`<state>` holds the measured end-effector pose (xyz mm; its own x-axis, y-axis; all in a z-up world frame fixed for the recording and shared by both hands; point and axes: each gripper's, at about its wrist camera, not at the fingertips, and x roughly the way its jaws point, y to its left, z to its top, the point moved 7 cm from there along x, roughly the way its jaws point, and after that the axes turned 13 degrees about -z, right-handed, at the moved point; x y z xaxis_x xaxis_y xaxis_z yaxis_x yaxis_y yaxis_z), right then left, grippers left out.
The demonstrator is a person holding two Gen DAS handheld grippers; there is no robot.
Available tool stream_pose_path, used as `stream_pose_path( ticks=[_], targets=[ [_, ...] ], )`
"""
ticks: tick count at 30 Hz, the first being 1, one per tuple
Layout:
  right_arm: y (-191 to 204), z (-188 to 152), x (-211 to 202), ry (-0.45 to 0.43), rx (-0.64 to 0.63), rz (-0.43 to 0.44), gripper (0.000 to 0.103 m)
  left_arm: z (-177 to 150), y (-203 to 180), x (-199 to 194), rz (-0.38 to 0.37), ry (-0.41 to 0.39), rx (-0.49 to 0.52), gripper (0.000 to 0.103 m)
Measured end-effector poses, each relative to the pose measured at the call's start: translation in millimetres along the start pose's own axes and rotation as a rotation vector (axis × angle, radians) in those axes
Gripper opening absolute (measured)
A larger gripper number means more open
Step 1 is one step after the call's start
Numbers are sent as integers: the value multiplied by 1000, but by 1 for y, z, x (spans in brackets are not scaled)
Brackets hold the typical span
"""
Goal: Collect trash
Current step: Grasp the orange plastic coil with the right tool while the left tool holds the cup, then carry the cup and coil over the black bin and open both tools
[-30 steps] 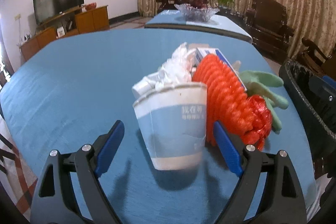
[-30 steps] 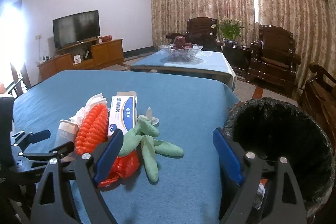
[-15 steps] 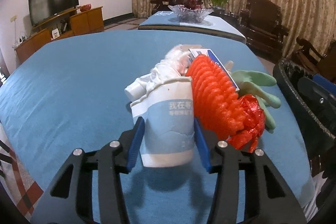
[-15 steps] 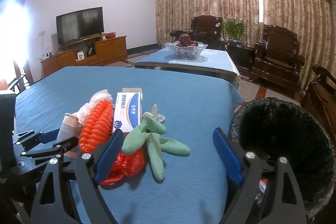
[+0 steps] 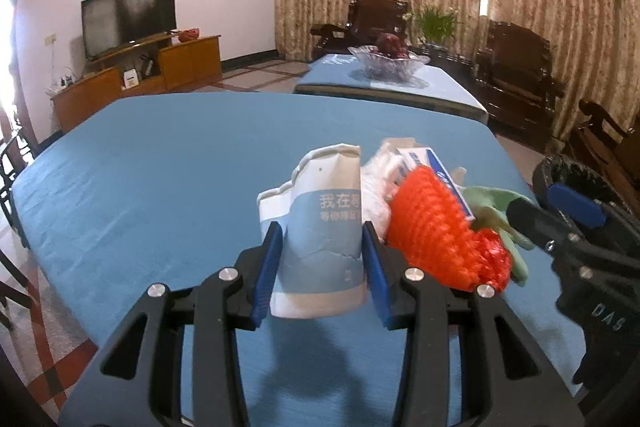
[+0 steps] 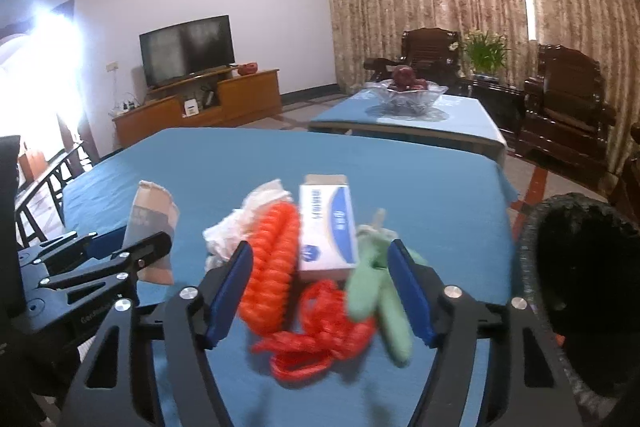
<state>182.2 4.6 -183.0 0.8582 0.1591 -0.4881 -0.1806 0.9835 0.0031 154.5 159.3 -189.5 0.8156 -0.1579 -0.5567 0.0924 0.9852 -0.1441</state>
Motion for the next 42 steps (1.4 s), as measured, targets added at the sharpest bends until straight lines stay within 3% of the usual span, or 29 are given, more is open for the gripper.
stream_pose_path(
  ticks=[10,18,33,42],
  targets=[
    [42,-16,26,66,-77,24,55,0,40,-10,56,-1,-45,39],
    [46,-27,31,112,-106,35,26,-3,48,-13,50,-2,-58,39],
    [18,23,-14,-10,-58,14,23,22,10,-17,-8,-29,1,39],
    [-51,48,-48,-83,-6,-106,23,50,-62,-6,-136,-66,68,39]
  ],
)
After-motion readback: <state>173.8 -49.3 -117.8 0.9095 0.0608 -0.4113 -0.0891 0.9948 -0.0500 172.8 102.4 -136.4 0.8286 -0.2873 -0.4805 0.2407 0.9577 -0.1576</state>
